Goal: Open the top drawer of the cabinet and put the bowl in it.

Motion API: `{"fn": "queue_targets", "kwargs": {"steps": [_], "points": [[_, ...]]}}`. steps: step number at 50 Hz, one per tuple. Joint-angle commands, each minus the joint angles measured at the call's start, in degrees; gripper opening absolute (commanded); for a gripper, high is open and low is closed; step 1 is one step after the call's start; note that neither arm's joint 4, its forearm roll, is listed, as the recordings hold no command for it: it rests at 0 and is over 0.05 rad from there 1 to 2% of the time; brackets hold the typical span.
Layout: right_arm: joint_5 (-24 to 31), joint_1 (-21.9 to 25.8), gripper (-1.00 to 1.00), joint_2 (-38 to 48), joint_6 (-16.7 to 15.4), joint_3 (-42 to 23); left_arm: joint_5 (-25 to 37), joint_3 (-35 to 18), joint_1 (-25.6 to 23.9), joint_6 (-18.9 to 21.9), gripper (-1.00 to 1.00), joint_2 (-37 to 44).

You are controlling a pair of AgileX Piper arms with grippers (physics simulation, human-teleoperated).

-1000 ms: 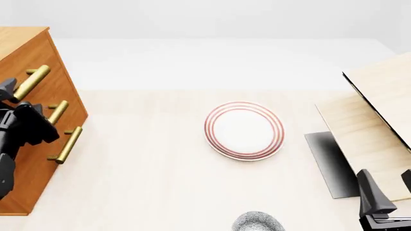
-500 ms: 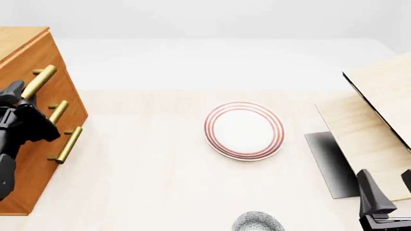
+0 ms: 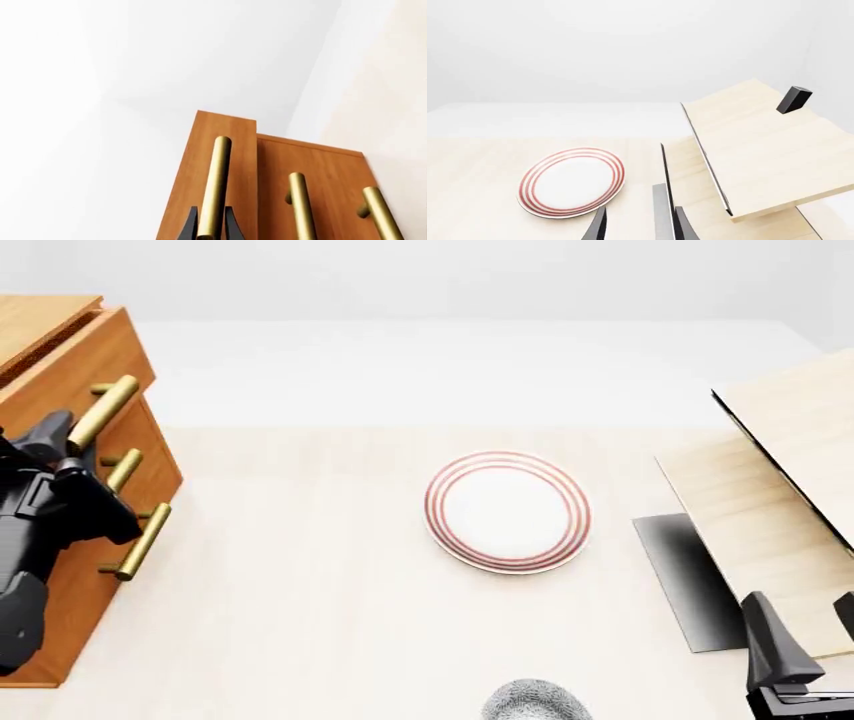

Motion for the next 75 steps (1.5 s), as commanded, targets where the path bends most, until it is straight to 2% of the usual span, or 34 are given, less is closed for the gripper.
{"fn": "queue_targets", "kwargs": {"steps": [1,30,38,39,41,47,55,75], "points": [[-0.1,0.0,1.00,0.0,0.0,0.0,2.5,4.1,-2.0,0.5,-1.00,-1.3],[-0.1,0.0,1.00,0.0,0.0,0.0,3.7,4.9,-8.9,0.6,-1.00,-2.9],[-0.1,0.0,1.00,0.0,0.0,0.0,5.1,4.8,-10.9,0.6,-1.00,-4.0],[-0.1,0.0,1.00,0.0,0.0,0.0,6.8,4.2,-11.9,-0.3,-1.00,-4.7],[-0.1,0.0,1.00,0.0,-0.1,0.0,5.0,5.1,-11.8,0.2,-1.00,-3.8],[-0.1,0.0,1.00,0.0,0.0,0.0,5.2,5.1,-12.4,-0.1,-1.00,-4.2],[-0.1,0.0,1.00,0.0,0.0,0.0,7.7,3.9,-14.2,-0.2,-1.00,-6.8],[-0.1,0.0,1.00,0.0,0.0,0.0,6.1,5.8,-17.4,-0.2,-1.00,-8.3]]}}
